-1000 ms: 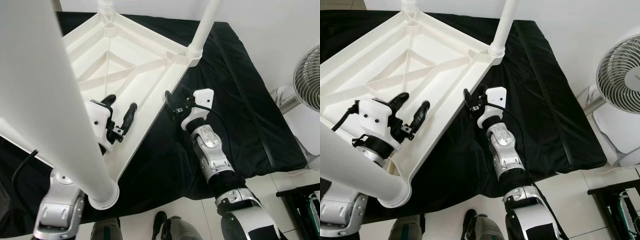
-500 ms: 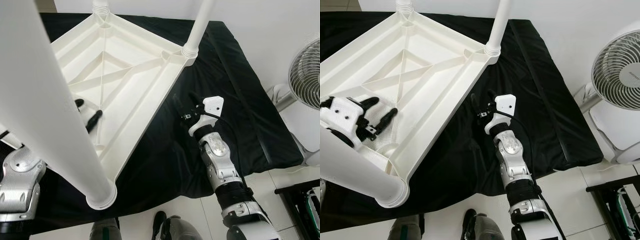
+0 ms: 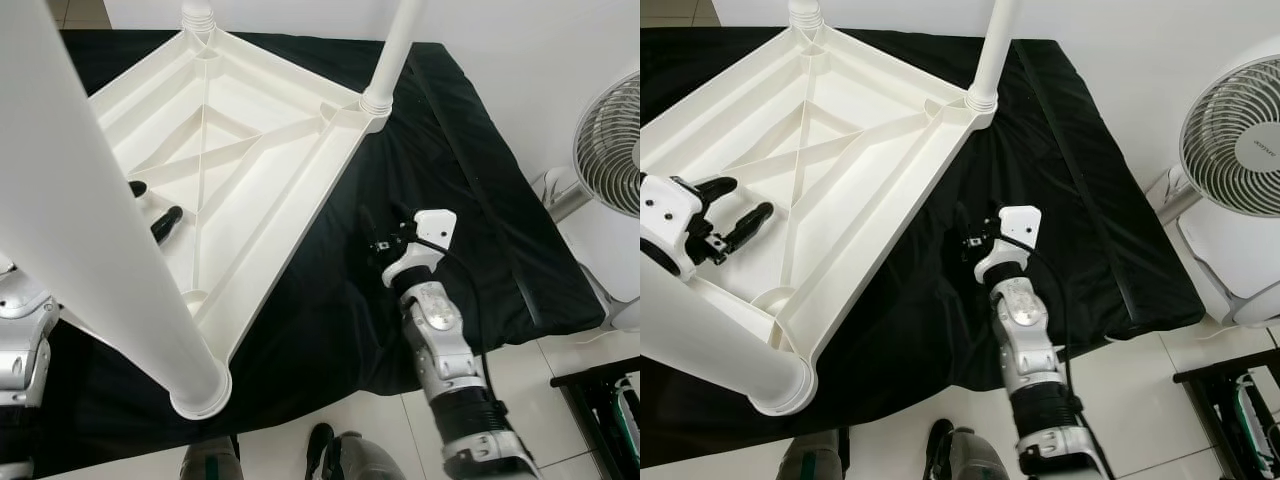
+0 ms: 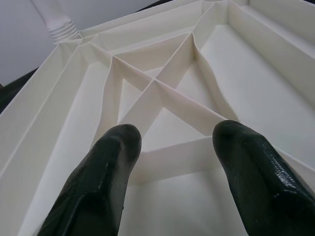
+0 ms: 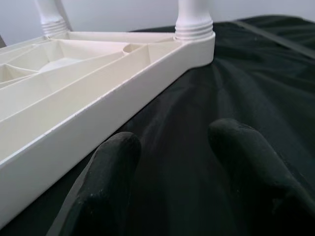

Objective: Building children table

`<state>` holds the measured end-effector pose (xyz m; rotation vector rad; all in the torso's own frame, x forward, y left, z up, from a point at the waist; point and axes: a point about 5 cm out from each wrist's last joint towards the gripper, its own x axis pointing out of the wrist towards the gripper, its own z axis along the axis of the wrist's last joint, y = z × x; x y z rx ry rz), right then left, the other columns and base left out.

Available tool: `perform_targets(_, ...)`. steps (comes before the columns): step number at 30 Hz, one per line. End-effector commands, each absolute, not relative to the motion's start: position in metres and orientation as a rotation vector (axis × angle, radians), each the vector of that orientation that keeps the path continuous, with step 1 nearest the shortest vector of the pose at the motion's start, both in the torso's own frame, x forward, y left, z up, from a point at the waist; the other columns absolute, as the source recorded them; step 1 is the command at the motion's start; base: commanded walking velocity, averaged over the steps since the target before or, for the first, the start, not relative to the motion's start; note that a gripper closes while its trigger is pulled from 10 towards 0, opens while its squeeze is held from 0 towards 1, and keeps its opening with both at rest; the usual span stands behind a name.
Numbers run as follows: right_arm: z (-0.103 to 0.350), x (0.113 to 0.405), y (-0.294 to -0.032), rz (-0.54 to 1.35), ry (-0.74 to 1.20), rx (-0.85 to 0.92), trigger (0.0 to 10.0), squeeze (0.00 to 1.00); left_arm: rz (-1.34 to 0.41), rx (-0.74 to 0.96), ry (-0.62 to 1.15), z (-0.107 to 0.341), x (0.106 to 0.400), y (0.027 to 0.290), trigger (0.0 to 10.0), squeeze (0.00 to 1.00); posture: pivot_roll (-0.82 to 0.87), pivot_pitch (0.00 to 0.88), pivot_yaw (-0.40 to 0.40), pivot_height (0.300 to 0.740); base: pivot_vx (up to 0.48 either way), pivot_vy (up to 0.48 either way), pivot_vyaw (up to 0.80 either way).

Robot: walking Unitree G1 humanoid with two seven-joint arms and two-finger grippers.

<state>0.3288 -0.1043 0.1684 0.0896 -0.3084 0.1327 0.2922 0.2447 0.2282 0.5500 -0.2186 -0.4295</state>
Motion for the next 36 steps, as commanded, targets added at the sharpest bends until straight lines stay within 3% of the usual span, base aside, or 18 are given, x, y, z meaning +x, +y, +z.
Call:
perform_targets(1,0.163,0.331,-0.107,0.083,-0.268,0.106,10.0,0.0,-0.446,0.573,-0.198,0.224,0.292,0.247,10.0,0.0,0.26,0.203,-0.083,0.74,0.0,0.0,0.0)
perform_targets(16,0.187,0.369,-0.097,0.09,-0.24,0.087,10.0,0.0,-0.394,0.493,-0.256,0.233,0.269,0.251,10.0,0.0,0.3,0.226,-0.129,0.74,0.0,0.0,0.0)
perform_targets(24,0.193,0.384,-0.087,0.104,-0.202,0.107,10.0,0.0,-0.396,0.448,-0.302,0.24,0.244,0.236,10.0,0.0,0.35,0.261,-0.175,0.74,0.0,0.0,0.0)
perform_targets(36,0.203,0.396,-0.064,0.189,-0.17,0.116,10.0,0.0,-0.391,0.404,-0.322,0.247,0.226,0.221,10.0,0.0,0.38,0.301,-0.177,0.74,0.0,0.0,0.0)
